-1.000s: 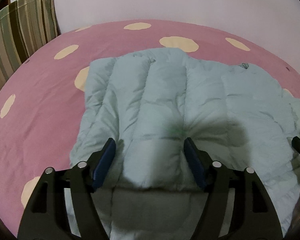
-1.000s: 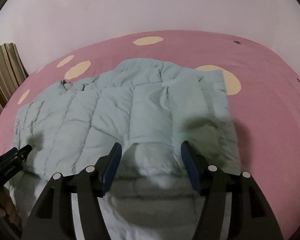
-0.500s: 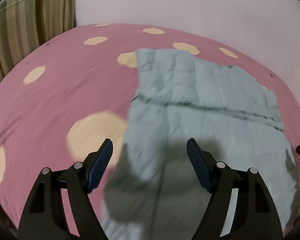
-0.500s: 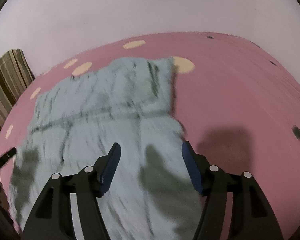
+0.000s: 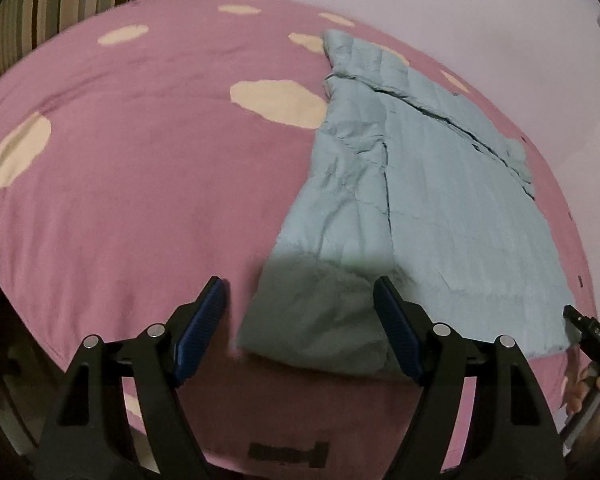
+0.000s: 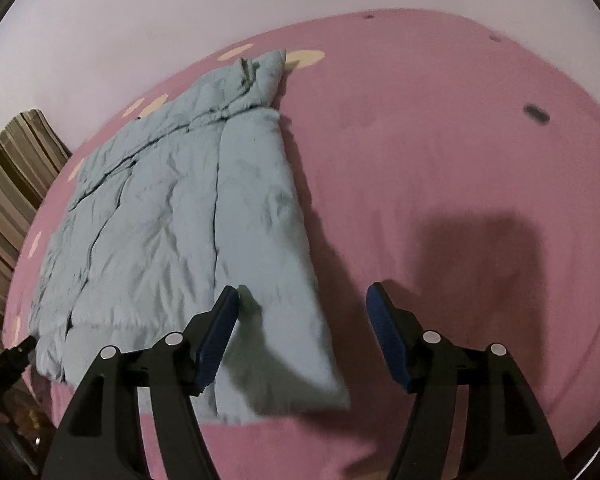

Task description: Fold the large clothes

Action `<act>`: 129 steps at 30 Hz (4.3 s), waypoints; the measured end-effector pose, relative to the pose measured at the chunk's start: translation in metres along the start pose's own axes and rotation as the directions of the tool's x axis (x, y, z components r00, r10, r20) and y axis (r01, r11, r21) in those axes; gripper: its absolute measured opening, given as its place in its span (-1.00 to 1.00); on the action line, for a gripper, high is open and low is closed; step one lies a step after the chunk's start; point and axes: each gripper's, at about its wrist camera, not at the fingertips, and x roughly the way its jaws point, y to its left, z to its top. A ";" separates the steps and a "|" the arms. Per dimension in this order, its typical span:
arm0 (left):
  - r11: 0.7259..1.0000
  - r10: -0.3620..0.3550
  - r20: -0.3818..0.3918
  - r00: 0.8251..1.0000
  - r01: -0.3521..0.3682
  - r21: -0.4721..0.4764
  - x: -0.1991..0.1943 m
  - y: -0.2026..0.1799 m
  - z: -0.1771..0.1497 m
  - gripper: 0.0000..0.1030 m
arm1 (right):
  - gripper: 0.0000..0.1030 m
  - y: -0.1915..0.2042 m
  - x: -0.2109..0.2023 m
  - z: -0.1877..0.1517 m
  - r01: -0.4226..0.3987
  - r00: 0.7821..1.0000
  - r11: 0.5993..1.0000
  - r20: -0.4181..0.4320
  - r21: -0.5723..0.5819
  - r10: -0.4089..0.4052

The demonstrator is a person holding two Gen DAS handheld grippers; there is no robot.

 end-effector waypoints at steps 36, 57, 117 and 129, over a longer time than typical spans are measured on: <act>0.981 -0.168 0.185 0.968 0.183 -0.067 -0.034 -0.040 0.136 -0.91 | -0.83 0.037 -0.008 0.087 -0.406 0.913 0.910 0.084 0.089 0.399; 0.996 -0.056 0.070 0.996 0.060 -0.060 0.110 -0.052 0.218 -0.90 | -0.83 0.037 0.116 0.176 -0.288 0.956 0.941 -0.012 0.177 0.295; 0.958 -0.195 0.118 0.974 0.164 0.235 0.112 -0.074 0.295 -0.95 | -0.83 0.057 0.087 0.244 -0.284 0.943 0.950 0.140 -0.129 0.301; 0.980 -0.017 0.204 0.979 -0.024 0.196 0.147 -0.112 0.377 -0.95 | -0.83 0.101 0.129 0.333 -0.194 0.954 0.972 0.205 -0.131 0.218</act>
